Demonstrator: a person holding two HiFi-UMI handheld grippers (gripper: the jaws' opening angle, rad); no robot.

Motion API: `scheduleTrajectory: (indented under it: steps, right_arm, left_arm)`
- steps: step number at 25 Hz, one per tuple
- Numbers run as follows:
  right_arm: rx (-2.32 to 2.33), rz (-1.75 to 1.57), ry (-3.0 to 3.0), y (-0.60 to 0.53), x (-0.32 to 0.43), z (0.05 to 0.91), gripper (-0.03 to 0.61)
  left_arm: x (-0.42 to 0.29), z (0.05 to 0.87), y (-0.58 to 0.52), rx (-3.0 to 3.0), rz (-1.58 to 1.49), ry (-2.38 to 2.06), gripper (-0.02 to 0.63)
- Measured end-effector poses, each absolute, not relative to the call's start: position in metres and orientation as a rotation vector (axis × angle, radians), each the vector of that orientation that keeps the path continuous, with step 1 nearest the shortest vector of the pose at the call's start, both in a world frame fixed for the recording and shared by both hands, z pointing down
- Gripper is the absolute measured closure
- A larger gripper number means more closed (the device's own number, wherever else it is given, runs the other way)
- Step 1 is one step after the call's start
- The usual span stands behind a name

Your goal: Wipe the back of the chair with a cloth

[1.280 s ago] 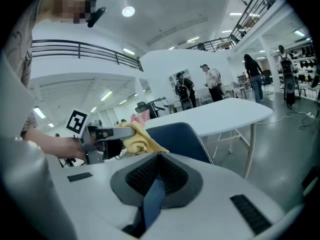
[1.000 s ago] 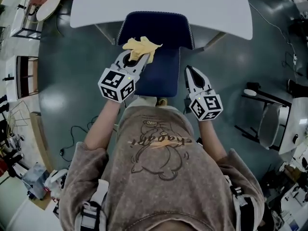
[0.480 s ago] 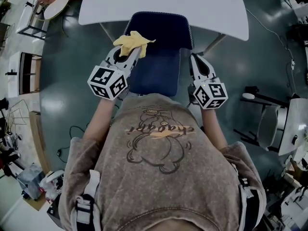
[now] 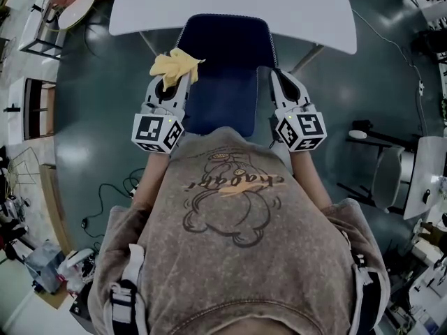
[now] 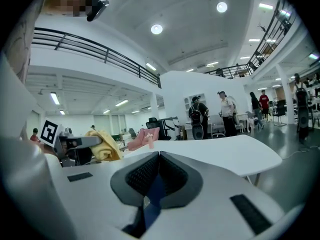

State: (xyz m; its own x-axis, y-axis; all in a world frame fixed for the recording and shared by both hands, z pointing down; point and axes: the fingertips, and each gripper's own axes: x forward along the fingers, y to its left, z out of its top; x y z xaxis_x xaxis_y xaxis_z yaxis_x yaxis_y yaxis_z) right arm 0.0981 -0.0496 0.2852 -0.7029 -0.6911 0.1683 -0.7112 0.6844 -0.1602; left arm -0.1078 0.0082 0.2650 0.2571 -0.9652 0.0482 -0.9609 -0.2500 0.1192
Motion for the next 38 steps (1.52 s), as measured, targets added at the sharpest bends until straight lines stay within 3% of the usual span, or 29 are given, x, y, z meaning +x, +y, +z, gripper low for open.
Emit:
scheduleTrajectory:
  steps: [38]
  right_arm:
    - [1.21,0.378,-2.776,-0.038,0.092,0.321,0.552]
  left_arm:
    - [-0.102,0.311,0.009,2.302,0.019,-1.842,0.54]
